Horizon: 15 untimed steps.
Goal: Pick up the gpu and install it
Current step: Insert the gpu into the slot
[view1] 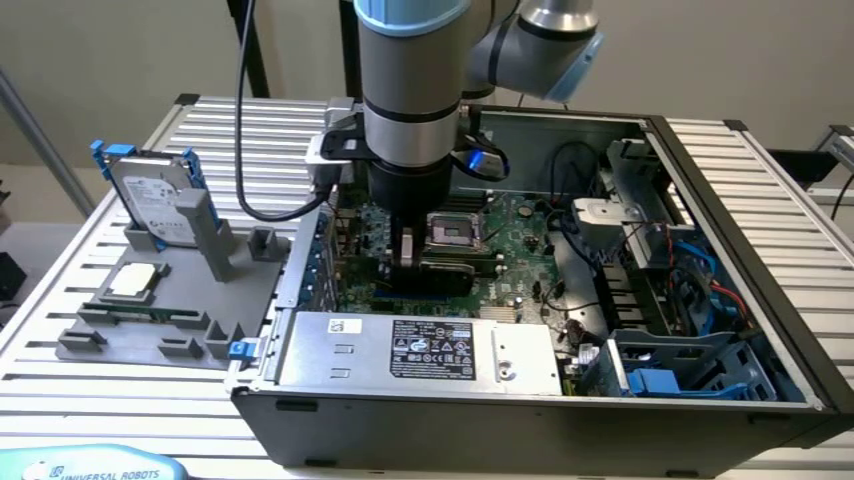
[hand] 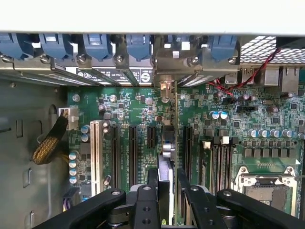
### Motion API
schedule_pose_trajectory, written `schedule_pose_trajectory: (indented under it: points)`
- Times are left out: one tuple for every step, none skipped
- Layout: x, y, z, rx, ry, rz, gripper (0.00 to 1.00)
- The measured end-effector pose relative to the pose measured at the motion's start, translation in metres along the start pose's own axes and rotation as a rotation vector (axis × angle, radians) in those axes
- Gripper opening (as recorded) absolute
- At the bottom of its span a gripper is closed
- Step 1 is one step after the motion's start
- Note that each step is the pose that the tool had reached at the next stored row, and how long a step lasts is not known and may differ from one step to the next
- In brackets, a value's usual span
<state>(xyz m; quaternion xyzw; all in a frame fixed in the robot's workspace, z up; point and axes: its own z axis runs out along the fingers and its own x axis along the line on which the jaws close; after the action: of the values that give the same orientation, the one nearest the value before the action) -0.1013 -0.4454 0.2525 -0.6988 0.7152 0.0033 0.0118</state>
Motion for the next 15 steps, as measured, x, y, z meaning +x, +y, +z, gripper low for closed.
schedule_pose_trajectory:
  points:
    - [0.0, 0.0, 0.0003, -0.0001, 0.0001, 0.0, 0.26]
    - [0.0001, 0.0, 0.0006, -0.0002, 0.0003, 0.0, 0.26]
    - [0.0001, 0.0, 0.0009, -0.0003, 0.0003, 0.0, 0.26]
    - [0.0001, 0.0, 0.0012, -0.0003, 0.0003, 0.0, 0.26]
    - [0.0001, 0.0, 0.0015, -0.0004, 0.0001, 0.0, 0.26]
    - [0.0, 0.0, 0.0018, -0.0003, -0.0001, 0.0, 0.26]
    - [0.0, -0.0001, 0.002, -0.0003, -0.0002, 0.0, 0.26]
    - [-0.0001, -0.0001, 0.0021, -0.0005, -0.0001, 0.0, 0.26]
    - [-0.0001, -0.0001, 0.0022, -0.0007, 0.0, 0.0, 0.26]
    - [-0.0002, -0.0001, 0.0022, -0.0007, 0.0, 0.0, 0.26]
    - [-0.0002, 0.0, 0.0023, -0.0008, 0.0, 0.0, 0.26]
    - [-0.0003, 0.0, 0.0024, -0.0008, -0.0002, 0.0, 0.26]
    - [-0.0005, 0.0001, 0.0024, -0.0007, -0.0002, 0.0, 0.26]
    - [-0.0007, 0.0002, 0.0024, -0.0007, -0.0001, 0.0, 0.26]
    - [-0.0008, 0.0004, 0.0024, -0.0007, -0.0001, 0.0, 0.26]
